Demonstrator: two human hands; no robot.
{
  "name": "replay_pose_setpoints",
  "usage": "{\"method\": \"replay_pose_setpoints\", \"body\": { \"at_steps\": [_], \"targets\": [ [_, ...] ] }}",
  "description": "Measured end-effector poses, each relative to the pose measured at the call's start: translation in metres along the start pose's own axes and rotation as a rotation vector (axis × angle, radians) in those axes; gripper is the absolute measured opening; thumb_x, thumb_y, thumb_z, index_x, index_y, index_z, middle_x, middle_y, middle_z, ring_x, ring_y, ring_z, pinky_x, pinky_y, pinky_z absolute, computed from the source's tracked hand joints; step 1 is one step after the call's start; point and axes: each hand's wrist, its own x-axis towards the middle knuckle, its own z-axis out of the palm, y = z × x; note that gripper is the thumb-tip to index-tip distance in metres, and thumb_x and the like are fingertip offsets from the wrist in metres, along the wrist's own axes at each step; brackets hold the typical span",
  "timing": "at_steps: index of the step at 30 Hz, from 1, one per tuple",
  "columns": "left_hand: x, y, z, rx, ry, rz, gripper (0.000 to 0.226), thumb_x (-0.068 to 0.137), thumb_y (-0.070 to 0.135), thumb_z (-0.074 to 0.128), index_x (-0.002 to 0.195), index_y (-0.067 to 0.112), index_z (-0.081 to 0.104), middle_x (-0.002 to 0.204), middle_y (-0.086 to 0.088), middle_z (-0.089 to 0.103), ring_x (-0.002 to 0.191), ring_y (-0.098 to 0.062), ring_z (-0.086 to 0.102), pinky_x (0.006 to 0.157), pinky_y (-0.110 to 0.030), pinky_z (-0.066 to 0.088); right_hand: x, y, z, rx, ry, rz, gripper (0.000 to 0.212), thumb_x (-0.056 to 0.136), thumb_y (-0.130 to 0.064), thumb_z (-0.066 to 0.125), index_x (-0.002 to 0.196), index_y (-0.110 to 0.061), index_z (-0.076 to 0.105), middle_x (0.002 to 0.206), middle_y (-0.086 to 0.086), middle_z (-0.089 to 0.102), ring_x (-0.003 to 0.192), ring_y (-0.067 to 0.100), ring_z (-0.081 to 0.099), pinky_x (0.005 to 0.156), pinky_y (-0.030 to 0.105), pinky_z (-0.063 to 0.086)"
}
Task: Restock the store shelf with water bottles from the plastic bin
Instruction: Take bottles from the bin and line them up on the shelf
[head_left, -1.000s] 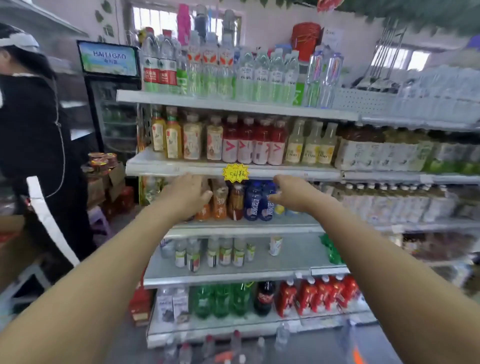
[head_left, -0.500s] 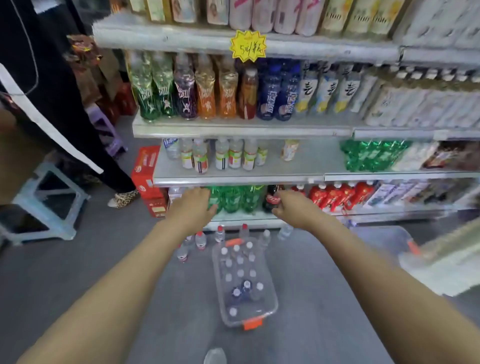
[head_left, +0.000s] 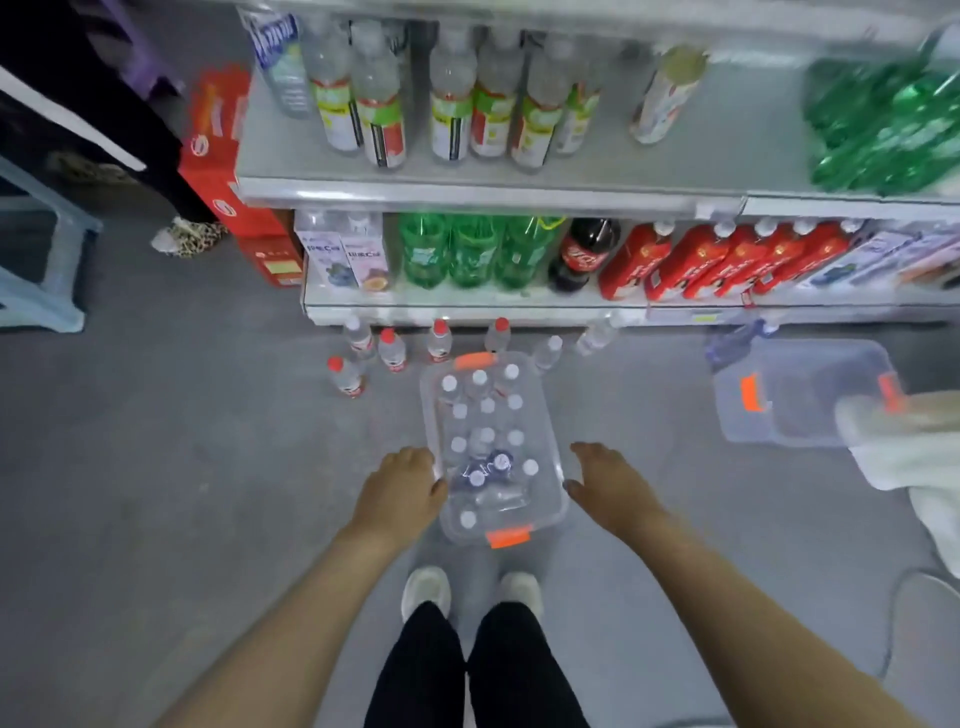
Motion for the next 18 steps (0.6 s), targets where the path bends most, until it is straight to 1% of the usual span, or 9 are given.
{"method": "replay_pose_setpoints", "body": {
  "at_steps": [4,7,9,12,15,17,18],
  "targets": [
    [0.031,-0.01,0.067,-0.058,-0.042,-0.038,0.034,0.092,0.027,0.046,0.118,0.005,0.051,0.121,-0.015,0.051,0.113,-0.032,0.047,0.09,-0.038,0.041,0.045,0.021,0.059,0.06,-0.033,0.033,0.053,0.095,-0.027,0.047,0.142,-0.01,0.03,0.139,0.012,0.041,0.127,0.027,0.04,0.1,0.033,0.035],
    [0.06,-0.017,0.11,-0.19,-0.038,-0.112,0.036,0.092,0.022,0.05,0.121,0.0,0.051,0.124,-0.02,0.05,0.115,-0.035,0.047,0.096,-0.037,0.038,0.085,0.036,0.101,0.13,-0.07,0.043,0.055,0.095,-0.025,0.049,0.143,-0.008,0.029,0.141,0.013,0.04,0.128,0.028,0.039,0.104,0.032,0.031],
    [0.079,-0.022,0.137,-0.286,-0.03,-0.165,0.039,0.093,0.022,0.05,0.124,-0.001,0.049,0.126,-0.02,0.048,0.117,-0.035,0.046,0.099,-0.037,0.034,0.113,0.044,0.126,0.154,-0.087,0.043,0.055,0.095,-0.024,0.05,0.143,-0.008,0.03,0.142,0.013,0.04,0.129,0.028,0.038,0.105,0.032,0.029],
    [0.11,-0.028,0.176,-0.421,-0.007,-0.231,0.045,0.093,0.028,0.051,0.128,0.001,0.046,0.129,-0.018,0.048,0.12,-0.03,0.046,0.1,-0.031,0.033,0.154,0.055,0.162,0.17,-0.109,0.055,0.058,0.093,-0.025,0.053,0.143,-0.008,0.03,0.142,0.014,0.04,0.129,0.029,0.039,0.105,0.034,0.031],
    [0.139,-0.03,0.213,-0.526,-0.005,-0.269,0.049,0.092,0.029,0.053,0.131,0.002,0.044,0.133,-0.017,0.044,0.122,-0.028,0.045,0.1,-0.027,0.032,0.191,0.067,0.197,0.2,-0.165,0.094,0.065,0.092,-0.026,0.055,0.145,-0.006,0.023,0.144,0.014,0.037,0.131,0.029,0.036,0.105,0.034,0.03],
    [0.157,-0.027,0.235,-0.579,0.0,-0.257,0.047,0.091,0.027,0.055,0.13,0.002,0.045,0.132,-0.015,0.044,0.121,-0.026,0.045,0.095,-0.022,0.031,0.211,0.077,0.22,0.259,-0.18,0.124,0.072,0.09,-0.025,0.059,0.146,-0.005,0.019,0.146,0.015,0.034,0.133,0.028,0.035,0.105,0.032,0.029],
    [0.165,-0.026,0.246,-0.605,0.005,-0.239,0.045,0.091,0.026,0.056,0.128,0.004,0.046,0.13,-0.014,0.046,0.12,-0.024,0.045,0.09,-0.016,0.029,0.22,0.082,0.233,0.315,-0.17,0.147,0.075,0.088,-0.024,0.062,0.146,-0.005,0.018,0.146,0.015,0.034,0.134,0.028,0.035,0.106,0.032,0.029]
  ]
}}
